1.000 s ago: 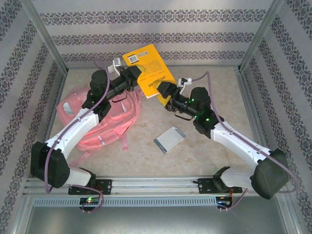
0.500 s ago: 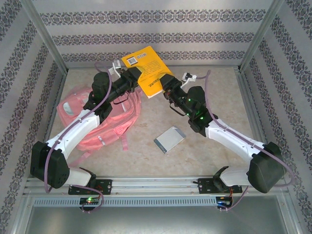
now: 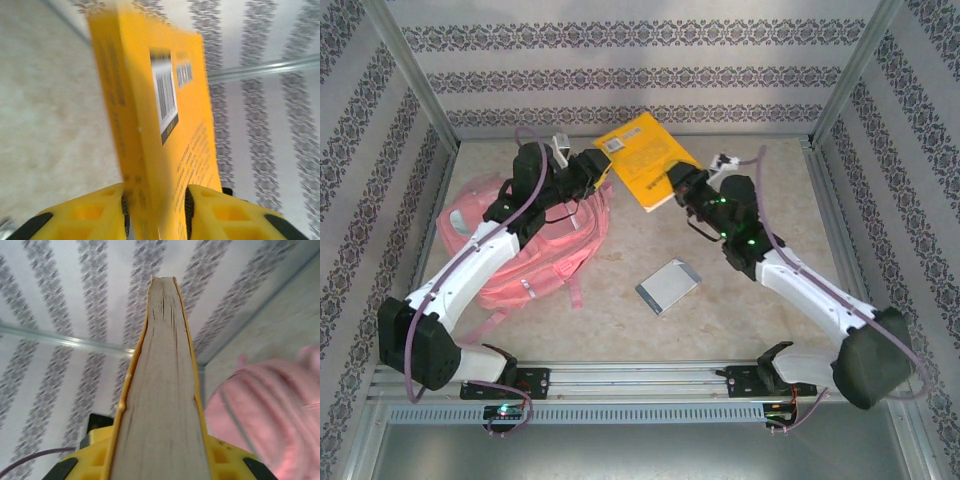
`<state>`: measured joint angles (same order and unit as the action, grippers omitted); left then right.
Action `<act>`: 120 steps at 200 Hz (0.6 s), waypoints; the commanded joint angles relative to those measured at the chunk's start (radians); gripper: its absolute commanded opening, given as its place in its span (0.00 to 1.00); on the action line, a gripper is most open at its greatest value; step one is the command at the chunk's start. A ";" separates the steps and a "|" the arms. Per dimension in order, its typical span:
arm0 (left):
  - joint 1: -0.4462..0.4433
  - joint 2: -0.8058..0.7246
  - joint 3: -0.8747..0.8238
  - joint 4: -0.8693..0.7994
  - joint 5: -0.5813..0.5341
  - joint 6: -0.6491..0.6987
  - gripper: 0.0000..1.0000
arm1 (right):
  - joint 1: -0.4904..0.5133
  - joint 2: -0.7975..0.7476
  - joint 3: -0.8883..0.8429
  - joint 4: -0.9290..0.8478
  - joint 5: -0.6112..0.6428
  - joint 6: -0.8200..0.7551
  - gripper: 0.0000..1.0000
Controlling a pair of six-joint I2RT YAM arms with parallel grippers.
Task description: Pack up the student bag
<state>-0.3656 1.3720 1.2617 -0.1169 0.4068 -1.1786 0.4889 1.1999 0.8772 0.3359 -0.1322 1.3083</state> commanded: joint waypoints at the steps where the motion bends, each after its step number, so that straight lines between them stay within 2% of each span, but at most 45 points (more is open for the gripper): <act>1: 0.031 0.040 0.179 -0.433 -0.094 0.236 0.41 | -0.041 -0.129 -0.064 -0.177 -0.035 -0.142 0.00; 24: 0.085 0.103 0.256 -0.586 -0.170 0.253 0.46 | -0.045 -0.243 -0.070 -0.400 -0.018 -0.358 0.00; 38: 0.129 0.141 0.270 -0.620 -0.171 0.251 0.48 | -0.054 -0.292 -0.069 -0.505 -0.011 -0.413 0.00; 81: 0.197 0.245 0.300 -0.622 -0.183 0.308 0.51 | -0.144 -0.372 -0.164 -0.542 -0.164 -0.259 0.00; 120: 0.232 0.314 0.296 -0.586 -0.166 0.336 0.52 | -0.164 -0.418 -0.198 -0.555 -0.185 -0.234 0.00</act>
<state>-0.1566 1.6714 1.5299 -0.6907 0.2462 -0.8967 0.3355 0.8284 0.6804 -0.2638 -0.2592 1.0451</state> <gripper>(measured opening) 0.516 0.188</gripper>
